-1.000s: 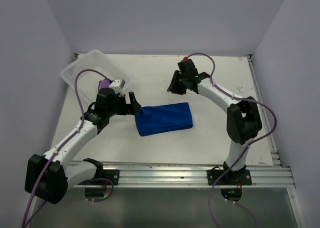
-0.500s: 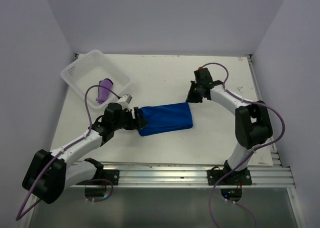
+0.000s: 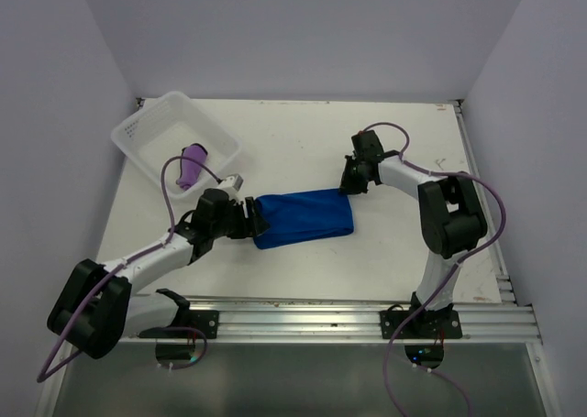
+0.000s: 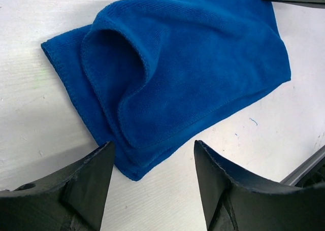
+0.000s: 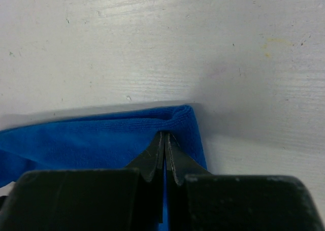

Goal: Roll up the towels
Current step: Fold the towel

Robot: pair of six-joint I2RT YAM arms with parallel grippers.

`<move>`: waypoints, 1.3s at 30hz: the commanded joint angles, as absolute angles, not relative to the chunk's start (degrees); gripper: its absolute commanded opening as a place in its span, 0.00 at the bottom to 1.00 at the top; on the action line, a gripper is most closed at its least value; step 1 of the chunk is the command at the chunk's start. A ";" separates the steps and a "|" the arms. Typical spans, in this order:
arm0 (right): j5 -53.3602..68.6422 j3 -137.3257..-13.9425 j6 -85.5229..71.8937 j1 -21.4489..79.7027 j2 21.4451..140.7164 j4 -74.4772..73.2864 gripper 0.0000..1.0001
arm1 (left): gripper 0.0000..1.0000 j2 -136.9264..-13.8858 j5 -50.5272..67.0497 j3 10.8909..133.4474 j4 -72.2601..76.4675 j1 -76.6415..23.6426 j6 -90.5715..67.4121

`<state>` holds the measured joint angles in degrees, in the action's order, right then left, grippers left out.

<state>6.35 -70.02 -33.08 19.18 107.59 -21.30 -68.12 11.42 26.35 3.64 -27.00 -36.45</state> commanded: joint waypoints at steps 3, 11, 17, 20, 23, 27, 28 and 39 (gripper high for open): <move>7.82 -69.52 -31.55 18.63 108.89 -18.90 0.00 | 0.64 -69.78 10.72 25.66 7.20 -27.42 -36.83; 7.82 -69.08 -30.85 18.28 110.04 -18.81 0.00 | 0.56 -73.04 11.07 25.40 8.96 -27.86 -37.09; 8.00 -68.99 -30.67 18.11 110.21 -18.72 0.00 | 0.54 -74.00 10.81 25.75 9.58 -27.86 -36.92; 8.00 -68.91 -30.50 18.02 110.21 -18.72 0.00 | 0.51 -74.44 10.81 26.19 9.58 -27.86 -36.74; 8.09 -68.64 -30.41 17.84 110.13 -18.72 0.00 | 0.47 -74.44 10.81 26.54 9.49 -27.95 -36.74; 8.26 -68.38 -30.23 17.84 110.21 -18.55 0.00 | 0.44 -74.36 10.99 26.98 8.62 -27.95 -36.65; 8.26 -68.29 -30.23 17.75 110.30 -18.54 0.00 | 0.43 -74.18 10.99 27.07 8.44 -27.95 -36.65; 8.70 -68.12 -30.23 17.58 110.74 -18.11 0.00 | 0.40 -74.18 10.90 28.56 6.94 -28.30 -36.39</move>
<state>9.28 -69.12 -31.81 17.96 109.38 -18.55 -74.26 11.27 26.22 6.20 -27.68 -36.45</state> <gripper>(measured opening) 0.010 0.404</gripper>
